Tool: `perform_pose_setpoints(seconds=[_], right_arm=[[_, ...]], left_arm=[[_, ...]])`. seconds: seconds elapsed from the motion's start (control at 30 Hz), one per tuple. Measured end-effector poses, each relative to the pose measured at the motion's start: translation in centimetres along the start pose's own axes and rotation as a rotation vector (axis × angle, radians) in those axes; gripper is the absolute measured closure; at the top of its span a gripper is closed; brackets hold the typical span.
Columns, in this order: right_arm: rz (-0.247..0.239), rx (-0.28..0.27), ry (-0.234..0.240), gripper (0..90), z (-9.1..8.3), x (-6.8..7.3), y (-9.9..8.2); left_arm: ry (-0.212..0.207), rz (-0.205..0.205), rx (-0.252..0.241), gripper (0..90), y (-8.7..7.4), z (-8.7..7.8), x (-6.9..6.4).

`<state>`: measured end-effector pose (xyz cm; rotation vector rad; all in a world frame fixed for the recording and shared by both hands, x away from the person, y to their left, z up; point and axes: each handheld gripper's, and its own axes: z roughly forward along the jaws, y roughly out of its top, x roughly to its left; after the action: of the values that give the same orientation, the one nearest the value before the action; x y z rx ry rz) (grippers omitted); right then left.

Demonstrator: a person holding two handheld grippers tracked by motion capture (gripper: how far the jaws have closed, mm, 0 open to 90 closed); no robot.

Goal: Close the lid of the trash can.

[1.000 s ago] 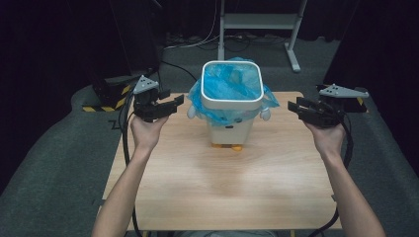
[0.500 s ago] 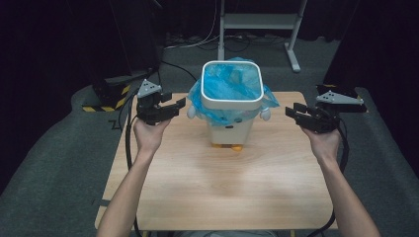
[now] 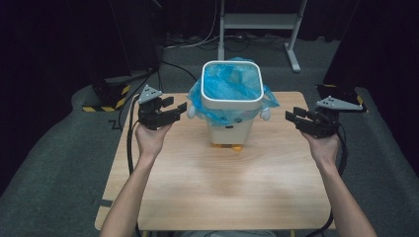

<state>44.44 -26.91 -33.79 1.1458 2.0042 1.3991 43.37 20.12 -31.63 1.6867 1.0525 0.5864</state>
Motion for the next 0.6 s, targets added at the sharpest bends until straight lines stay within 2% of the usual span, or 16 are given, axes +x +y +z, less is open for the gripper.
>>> perform_pose_setpoints(seconds=[0.6], right_arm=[[0.013,-0.012,-0.003,57.0,0.1,-0.2,-1.5]], left_arm=[[0.013,-0.018,0.029,41.0,-1.9,0.0,0.2]])
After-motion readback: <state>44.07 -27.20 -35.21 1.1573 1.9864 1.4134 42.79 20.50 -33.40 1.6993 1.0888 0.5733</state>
